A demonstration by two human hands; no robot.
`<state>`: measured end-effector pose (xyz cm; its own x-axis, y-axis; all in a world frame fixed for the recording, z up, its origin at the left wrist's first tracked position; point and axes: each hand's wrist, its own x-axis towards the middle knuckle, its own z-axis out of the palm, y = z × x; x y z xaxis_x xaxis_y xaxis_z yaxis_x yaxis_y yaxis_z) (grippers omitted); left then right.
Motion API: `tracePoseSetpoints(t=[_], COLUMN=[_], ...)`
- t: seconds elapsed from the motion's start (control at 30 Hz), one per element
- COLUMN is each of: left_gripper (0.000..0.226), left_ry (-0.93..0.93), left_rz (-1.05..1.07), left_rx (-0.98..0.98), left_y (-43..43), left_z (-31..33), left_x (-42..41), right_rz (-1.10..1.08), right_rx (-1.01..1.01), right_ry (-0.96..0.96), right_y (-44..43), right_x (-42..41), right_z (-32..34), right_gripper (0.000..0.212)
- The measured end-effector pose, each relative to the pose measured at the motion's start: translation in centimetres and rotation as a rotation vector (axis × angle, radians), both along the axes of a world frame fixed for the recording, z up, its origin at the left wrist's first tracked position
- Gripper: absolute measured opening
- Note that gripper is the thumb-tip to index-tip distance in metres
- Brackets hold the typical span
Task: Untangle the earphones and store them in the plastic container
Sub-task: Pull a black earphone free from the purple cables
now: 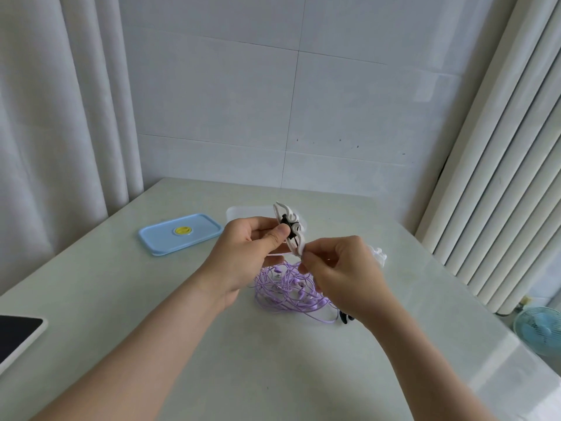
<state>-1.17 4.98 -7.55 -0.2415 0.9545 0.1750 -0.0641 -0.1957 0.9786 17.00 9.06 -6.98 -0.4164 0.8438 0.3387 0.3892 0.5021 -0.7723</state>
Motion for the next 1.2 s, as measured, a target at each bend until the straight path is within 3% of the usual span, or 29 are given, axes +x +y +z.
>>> tracePoseSetpoints(t=[0.2, 0.33, 0.43, 0.63, 0.83, 0.97, 1.2], left_gripper=[0.017, 0.015, 0.017, 0.022, 0.030, 0.024, 0.026], left_ry=[-0.047, 0.107, 0.196, 0.133, 0.191, 0.284, 0.274], left_rz=[0.101, 0.207, 0.126, -0.128, -0.231, -0.236, -0.291], left_rx=[0.011, 0.065, 0.045, 0.090, 0.093, 0.073, 0.082], left_y=[0.4, 0.6, 0.4, -0.3, -0.5, -0.4, -0.6], left_z=[-0.4, -1.0, -1.1, -0.6, -0.4, -0.6, -0.6], left_x=[0.2, 0.1, -0.4, -0.2, 0.3, 0.2, 0.8], right_rz=[0.068, 0.195, 0.247, 0.240, 0.156, 0.069, -0.002], right_rx=[-0.070, -0.166, -0.243, -0.263, -0.280, -0.333, -0.315], right_ry=[-0.035, 0.002, 0.175, 0.461, 0.544, 0.622, 0.665], right_y=[-0.8, -1.7, -1.8, -1.1, -0.5, 0.3, 1.2], right_x=[0.3, 0.6, 0.6, 0.8, 0.9, 1.3, 1.3], right_z=[0.8, 1.6, 1.9, 2.2, 2.1, 2.0, 1.3], right_gripper=[0.019, 0.017, 0.018, 0.017, 0.032, 0.024, 0.023])
